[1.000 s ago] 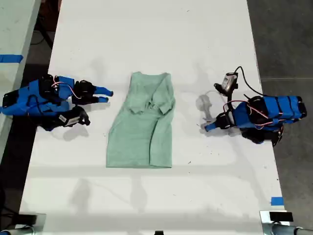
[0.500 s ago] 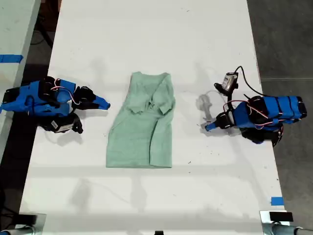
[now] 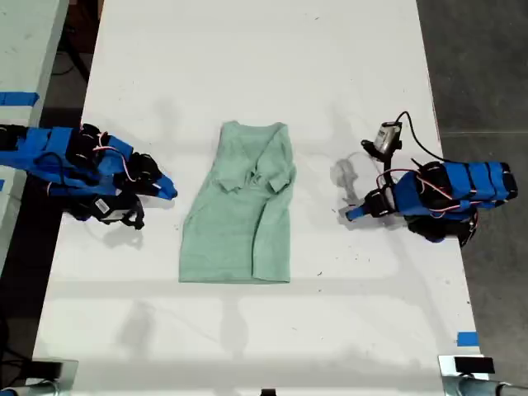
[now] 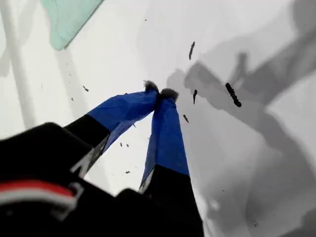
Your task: Fold t shirt
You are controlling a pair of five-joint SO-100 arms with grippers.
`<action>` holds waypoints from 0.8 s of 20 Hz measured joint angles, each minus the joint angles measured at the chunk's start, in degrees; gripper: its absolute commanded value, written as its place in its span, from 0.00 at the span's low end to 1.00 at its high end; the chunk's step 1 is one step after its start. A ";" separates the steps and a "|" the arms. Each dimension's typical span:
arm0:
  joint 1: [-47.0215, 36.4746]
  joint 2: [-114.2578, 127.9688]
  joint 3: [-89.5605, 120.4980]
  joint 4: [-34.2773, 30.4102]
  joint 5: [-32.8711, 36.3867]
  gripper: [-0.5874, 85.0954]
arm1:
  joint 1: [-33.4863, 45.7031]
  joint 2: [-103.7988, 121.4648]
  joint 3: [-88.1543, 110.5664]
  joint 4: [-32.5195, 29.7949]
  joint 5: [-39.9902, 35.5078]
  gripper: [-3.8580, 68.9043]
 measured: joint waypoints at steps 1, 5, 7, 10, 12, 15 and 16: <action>1.32 -10.11 -7.03 1.49 0.00 0.12 | 0.00 0.00 0.00 0.00 0.00 0.07; 7.91 -41.04 -31.64 2.11 5.10 0.20 | 0.00 0.00 0.00 0.00 -0.18 0.07; 12.74 -43.42 -33.13 1.67 4.92 0.19 | 0.00 0.00 0.00 0.00 -0.18 0.07; 15.91 -47.11 -33.22 1.14 2.64 0.20 | 0.00 0.00 0.00 0.00 -0.18 0.07; 16.00 -51.33 -33.22 0.53 1.49 0.21 | 0.00 0.00 0.00 0.00 -0.18 0.07; 16.08 -55.28 -33.22 -1.14 -0.88 0.20 | 0.00 0.00 0.00 0.00 -0.35 0.07; 16.52 -56.51 -33.22 -1.41 -2.20 0.20 | 0.00 0.00 0.00 0.00 -0.53 0.07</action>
